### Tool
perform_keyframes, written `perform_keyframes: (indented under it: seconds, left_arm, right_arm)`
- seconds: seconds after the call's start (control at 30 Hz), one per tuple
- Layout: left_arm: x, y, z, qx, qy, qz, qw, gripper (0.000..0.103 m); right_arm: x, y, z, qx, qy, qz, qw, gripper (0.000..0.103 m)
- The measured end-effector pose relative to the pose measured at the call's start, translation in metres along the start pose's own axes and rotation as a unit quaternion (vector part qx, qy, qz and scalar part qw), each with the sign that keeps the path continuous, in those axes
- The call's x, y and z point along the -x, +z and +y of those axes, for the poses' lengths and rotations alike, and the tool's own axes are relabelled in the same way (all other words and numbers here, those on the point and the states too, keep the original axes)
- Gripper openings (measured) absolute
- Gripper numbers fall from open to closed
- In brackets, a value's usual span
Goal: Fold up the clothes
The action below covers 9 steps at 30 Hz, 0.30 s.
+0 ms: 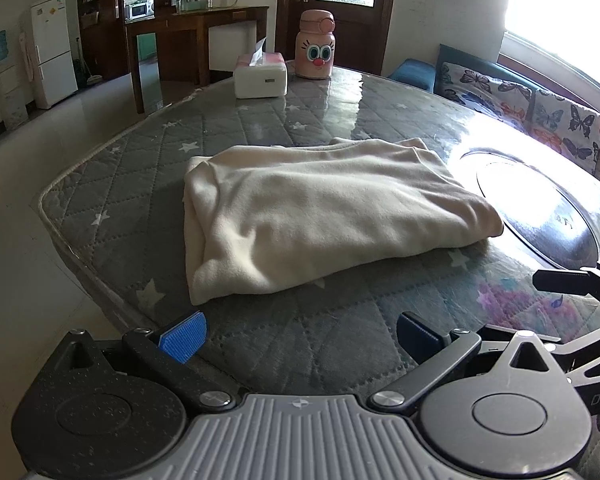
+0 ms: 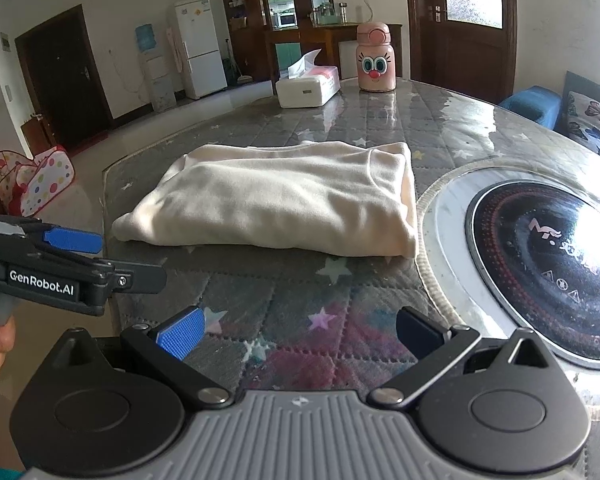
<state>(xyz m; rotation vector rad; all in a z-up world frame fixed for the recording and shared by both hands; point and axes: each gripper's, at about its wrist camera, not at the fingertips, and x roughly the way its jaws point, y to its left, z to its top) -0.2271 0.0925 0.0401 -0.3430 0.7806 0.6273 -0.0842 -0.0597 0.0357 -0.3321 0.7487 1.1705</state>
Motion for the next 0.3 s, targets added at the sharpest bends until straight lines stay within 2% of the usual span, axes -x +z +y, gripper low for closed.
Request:
perform_keyframes:
  seconds: [0.3]
  left_arm:
    - [0.0011,-0.0046,-0.0047,-0.002,0.002,0.002,1.0,0.103]
  right_arm:
    - [0.0047,-0.0012,0.0024,0.003,-0.001,-0.01,1.0,0.103]
